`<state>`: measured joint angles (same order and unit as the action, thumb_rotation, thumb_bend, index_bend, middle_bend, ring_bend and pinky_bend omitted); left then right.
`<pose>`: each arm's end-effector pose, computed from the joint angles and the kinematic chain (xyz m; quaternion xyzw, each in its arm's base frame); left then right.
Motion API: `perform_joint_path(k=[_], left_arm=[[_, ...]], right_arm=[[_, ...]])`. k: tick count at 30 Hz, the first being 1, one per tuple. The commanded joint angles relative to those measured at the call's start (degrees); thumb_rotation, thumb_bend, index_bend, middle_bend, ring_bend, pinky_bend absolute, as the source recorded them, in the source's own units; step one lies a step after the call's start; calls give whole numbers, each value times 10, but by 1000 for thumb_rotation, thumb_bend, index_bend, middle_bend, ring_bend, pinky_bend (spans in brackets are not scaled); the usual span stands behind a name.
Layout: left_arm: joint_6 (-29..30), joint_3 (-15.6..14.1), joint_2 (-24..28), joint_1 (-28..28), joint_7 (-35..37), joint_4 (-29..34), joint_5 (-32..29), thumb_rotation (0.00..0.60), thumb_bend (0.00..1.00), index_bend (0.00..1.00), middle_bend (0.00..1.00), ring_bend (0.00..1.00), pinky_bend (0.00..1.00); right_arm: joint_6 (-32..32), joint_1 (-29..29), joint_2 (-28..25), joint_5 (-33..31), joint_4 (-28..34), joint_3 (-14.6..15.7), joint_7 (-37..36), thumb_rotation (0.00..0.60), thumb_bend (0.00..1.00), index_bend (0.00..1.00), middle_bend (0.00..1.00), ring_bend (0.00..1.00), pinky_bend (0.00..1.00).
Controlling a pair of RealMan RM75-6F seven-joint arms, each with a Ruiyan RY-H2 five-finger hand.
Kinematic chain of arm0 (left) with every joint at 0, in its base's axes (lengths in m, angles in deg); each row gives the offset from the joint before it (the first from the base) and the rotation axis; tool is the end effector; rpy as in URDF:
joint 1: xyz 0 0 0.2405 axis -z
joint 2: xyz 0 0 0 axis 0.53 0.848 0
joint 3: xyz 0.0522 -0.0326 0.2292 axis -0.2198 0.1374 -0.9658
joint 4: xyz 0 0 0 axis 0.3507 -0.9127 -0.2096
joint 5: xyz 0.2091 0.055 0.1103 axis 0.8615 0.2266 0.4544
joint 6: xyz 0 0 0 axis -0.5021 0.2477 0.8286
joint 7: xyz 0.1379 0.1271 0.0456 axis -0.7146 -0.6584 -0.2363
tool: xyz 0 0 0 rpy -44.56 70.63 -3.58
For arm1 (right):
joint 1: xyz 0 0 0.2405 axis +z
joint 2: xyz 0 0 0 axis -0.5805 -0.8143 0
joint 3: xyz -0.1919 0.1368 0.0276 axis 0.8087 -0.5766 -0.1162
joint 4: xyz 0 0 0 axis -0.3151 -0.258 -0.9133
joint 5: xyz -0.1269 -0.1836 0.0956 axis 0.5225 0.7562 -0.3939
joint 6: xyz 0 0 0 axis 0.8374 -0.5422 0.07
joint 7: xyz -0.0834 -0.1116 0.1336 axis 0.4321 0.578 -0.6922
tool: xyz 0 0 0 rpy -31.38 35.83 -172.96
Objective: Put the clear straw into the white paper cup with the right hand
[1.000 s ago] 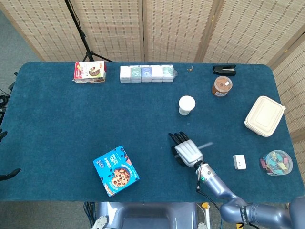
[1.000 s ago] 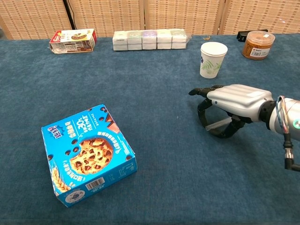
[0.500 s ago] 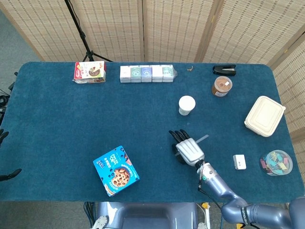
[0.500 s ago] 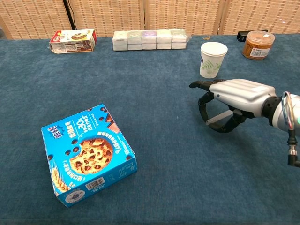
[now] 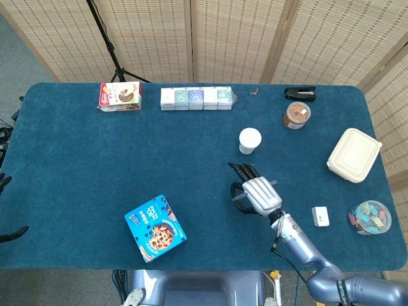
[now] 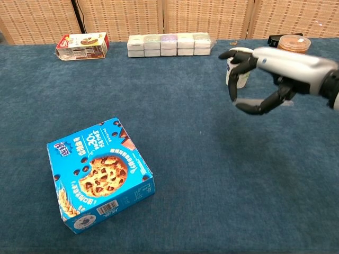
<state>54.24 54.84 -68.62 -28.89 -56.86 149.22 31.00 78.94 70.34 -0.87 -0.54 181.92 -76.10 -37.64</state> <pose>-0.3244 0.2132 0.1629 -0.5614 -0.4573 -0.4047 0.5585 -0.1123 -0.3395 -0.0397 0.7152 -0.4190 0.4514 0.3303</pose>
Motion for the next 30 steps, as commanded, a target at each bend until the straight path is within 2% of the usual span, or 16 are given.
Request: perform_joint_path(k=[1,4,11,17,23,30], left_arm=[[1,0,1,-1,4,-1,1,600,7,0,0,0,0],[1,0,2,-1,7,-3,0,600,8,0,0,0,0],[-2,0,1,0,3,-2,-2,600,8,0,0,0,0],[-7,5,1,2,0,1,-14,600,7,0,0,0,0],[-17,9,4,5,1,3,-27,600,8,0,0,0,0],[-28,12,6,9,4,2,-37,600,8,0,0,0,0]], right_arm=[[-9,6,-31,-16,30,-25,-33,600,481,559,0,0,0],[-18,11,-54,-32,52,-44,-58,600,481,558,0,0,0],[-41,28,-110,-92,100,-116,-144,600,496,558,0,0,0],[-83,58,-138,-190,105,-182,-208,600,514,562,0,0,0],[-112,90,-131,-304,83,-239,-270,600,522,565,0,0,0],[-101,133,-89,-409,13,-260,-275,600,527,571,0,0,0]])
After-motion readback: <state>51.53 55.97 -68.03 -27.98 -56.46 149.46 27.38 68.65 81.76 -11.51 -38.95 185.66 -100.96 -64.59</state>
